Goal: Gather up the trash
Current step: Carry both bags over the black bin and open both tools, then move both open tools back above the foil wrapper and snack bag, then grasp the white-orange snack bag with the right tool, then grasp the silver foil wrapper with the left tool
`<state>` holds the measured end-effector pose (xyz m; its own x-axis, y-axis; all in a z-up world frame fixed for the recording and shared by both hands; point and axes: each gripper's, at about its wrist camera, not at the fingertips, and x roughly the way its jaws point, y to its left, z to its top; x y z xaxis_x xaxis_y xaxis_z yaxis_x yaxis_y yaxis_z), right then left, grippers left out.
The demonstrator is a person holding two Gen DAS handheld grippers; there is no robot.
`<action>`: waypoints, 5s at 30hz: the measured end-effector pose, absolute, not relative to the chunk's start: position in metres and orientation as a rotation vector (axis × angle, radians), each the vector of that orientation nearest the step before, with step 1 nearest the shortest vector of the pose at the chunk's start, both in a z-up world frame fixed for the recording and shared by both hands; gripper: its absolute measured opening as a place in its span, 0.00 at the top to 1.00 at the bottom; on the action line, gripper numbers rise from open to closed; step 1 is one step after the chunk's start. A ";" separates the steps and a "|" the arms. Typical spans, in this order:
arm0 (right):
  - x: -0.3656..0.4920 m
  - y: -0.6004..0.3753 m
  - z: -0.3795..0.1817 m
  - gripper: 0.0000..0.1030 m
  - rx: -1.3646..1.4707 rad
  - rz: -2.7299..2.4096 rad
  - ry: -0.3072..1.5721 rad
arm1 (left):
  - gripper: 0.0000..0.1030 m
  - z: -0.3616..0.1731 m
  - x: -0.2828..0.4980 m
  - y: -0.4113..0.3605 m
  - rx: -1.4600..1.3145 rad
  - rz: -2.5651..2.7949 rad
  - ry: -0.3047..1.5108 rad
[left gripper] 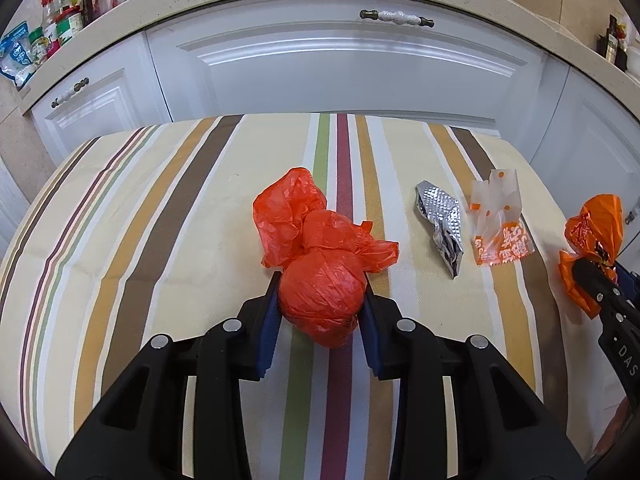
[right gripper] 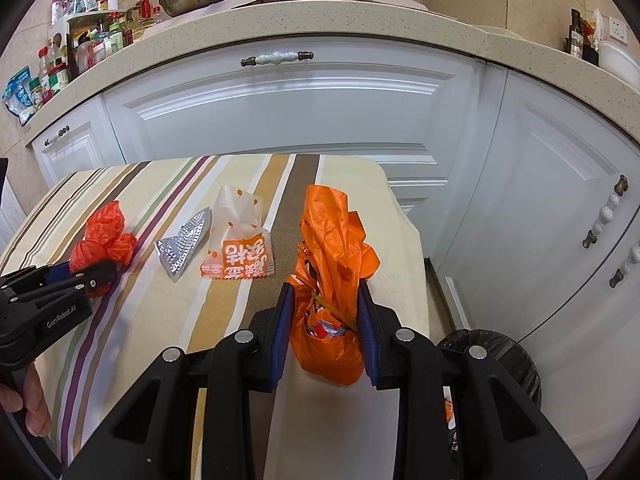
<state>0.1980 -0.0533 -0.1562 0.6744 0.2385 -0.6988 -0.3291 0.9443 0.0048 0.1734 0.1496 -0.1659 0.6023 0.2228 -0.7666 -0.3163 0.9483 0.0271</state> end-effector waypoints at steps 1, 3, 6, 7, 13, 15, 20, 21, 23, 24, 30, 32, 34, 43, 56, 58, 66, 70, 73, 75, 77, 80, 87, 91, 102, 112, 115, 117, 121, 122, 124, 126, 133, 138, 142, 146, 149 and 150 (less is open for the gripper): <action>0.197 -0.053 -0.156 0.70 -0.127 0.319 0.766 | 0.67 -0.166 0.173 0.150 -0.115 0.314 0.870; 0.196 -0.053 -0.156 0.70 -0.127 0.317 0.764 | 0.67 -0.165 0.170 0.150 -0.111 0.319 0.867; 0.193 -0.053 -0.154 0.70 -0.127 0.311 0.757 | 0.67 -0.162 0.166 0.148 -0.086 0.330 0.851; 0.192 -0.054 -0.153 0.70 -0.128 0.309 0.753 | 0.67 -0.160 0.164 0.146 -0.077 0.334 0.844; 0.181 -0.063 -0.144 0.70 -0.125 0.287 0.721 | 0.67 -0.146 0.151 0.134 -0.038 0.331 0.797; 0.176 -0.069 -0.141 0.70 -0.122 0.276 0.713 | 0.67 -0.141 0.147 0.127 -0.026 0.322 0.783; 0.167 -0.093 -0.136 0.70 -0.113 0.233 0.701 | 0.67 -0.129 0.136 0.095 0.001 0.259 0.756; 0.165 -0.101 -0.135 0.70 -0.109 0.221 0.700 | 0.67 -0.128 0.134 0.088 0.009 0.246 0.753; 0.162 -0.114 -0.134 0.70 -0.103 0.196 0.699 | 0.67 -0.124 0.132 0.067 0.028 0.204 0.745; 0.160 -0.123 -0.133 0.70 -0.098 0.181 0.700 | 0.67 -0.124 0.131 0.058 0.037 0.186 0.744; 0.149 -0.177 -0.136 0.70 -0.077 0.085 0.714 | 0.67 -0.125 0.133 -0.012 0.094 0.060 0.742; 0.147 -0.196 -0.139 0.70 -0.070 0.055 0.722 | 0.67 -0.127 0.135 -0.038 0.116 0.021 0.739; 0.145 -0.215 -0.143 0.70 -0.060 0.026 0.731 | 0.67 -0.130 0.138 -0.061 0.135 -0.016 0.744; 0.145 -0.282 -0.166 0.70 -0.014 -0.074 0.770 | 0.67 -0.164 0.162 -0.163 0.235 -0.143 0.800; 0.171 -0.321 -0.196 0.70 0.038 -0.125 0.802 | 0.67 -0.199 0.200 -0.218 0.269 -0.165 0.860; 0.176 -0.326 -0.202 0.68 0.047 -0.131 0.807 | 0.66 -0.204 0.206 -0.223 0.281 -0.161 0.862; 0.187 -0.334 -0.210 0.44 0.065 -0.172 0.804 | 0.39 -0.217 0.225 -0.223 0.285 -0.114 0.892; 0.183 -0.330 -0.204 0.41 0.054 -0.176 0.793 | 0.32 -0.207 0.220 -0.211 0.254 -0.113 0.880; 0.179 -0.326 -0.196 0.41 0.054 -0.172 0.786 | 0.29 -0.194 0.216 -0.196 0.227 -0.110 0.872; 0.176 -0.319 -0.187 0.40 0.053 -0.161 0.770 | 0.26 -0.184 0.210 -0.183 0.210 -0.104 0.856; 0.174 -0.311 -0.179 0.40 0.050 -0.146 0.756 | 0.26 -0.174 0.205 -0.167 0.198 -0.091 0.841; 0.173 -0.290 -0.165 0.39 0.039 -0.108 0.731 | 0.26 -0.158 0.197 -0.136 0.169 -0.054 0.818; 0.182 -0.222 -0.143 0.39 0.007 0.022 0.698 | 0.26 -0.133 0.184 -0.044 0.099 0.101 0.788; 0.191 -0.179 -0.134 0.39 -0.011 0.098 0.686 | 0.26 -0.127 0.176 0.016 0.050 0.211 0.785; 0.207 -0.054 -0.127 0.39 -0.112 0.285 0.674 | 0.26 -0.128 0.154 0.143 -0.037 0.422 0.792; 0.226 0.011 -0.140 0.39 -0.178 0.327 0.703 | 0.26 -0.136 0.145 0.197 -0.071 0.495 0.796; 0.231 0.021 -0.145 0.39 -0.195 0.325 0.711 | 0.26 -0.139 0.145 0.208 -0.087 0.503 0.803; 0.234 0.025 -0.147 0.39 -0.203 0.320 0.717 | 0.26 -0.140 0.145 0.213 -0.095 0.504 0.806; 0.238 0.029 -0.151 0.41 -0.209 0.321 0.731 | 0.26 -0.144 0.148 0.216 -0.105 0.502 0.812; 0.239 0.030 -0.152 0.43 -0.209 0.322 0.735 | 0.26 -0.145 0.148 0.216 -0.106 0.499 0.815; 0.241 0.030 -0.155 0.52 -0.206 0.333 0.751 | 0.26 -0.146 0.150 0.215 -0.105 0.493 0.818; 0.243 0.030 -0.158 0.61 -0.204 0.342 0.767 | 0.26 -0.147 0.151 0.213 -0.104 0.487 0.820; 0.243 0.023 -0.158 0.75 -0.197 0.349 0.769 | 0.26 -0.147 0.157 0.198 -0.105 0.457 0.824; 0.240 0.007 -0.153 0.75 -0.184 0.331 0.756 | 0.26 -0.145 0.164 0.175 -0.090 0.408 0.818; 0.238 -0.008 -0.150 0.75 -0.173 0.315 0.749 | 0.26 -0.144 0.170 0.152 -0.076 0.365 0.814; 0.237 -0.023 -0.148 0.75 -0.161 0.302 0.750 | 0.26 -0.141 0.175 0.131 -0.062 0.331 0.807; 0.237 -0.034 -0.147 0.75 -0.154 0.291 0.746 | 0.26 -0.140 0.179 0.117 -0.047 0.312 0.804; 0.236 -0.036 -0.147 0.75 -0.152 0.289 0.745 | 0.26 -0.140 0.180 0.114 -0.044 0.309 0.803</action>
<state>0.2360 -0.0363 -0.1473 0.6981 0.2045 -0.6861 -0.3112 0.9497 -0.0337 0.1800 0.1137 -0.1402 0.6518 0.2559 -0.7139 -0.2890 0.9541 0.0781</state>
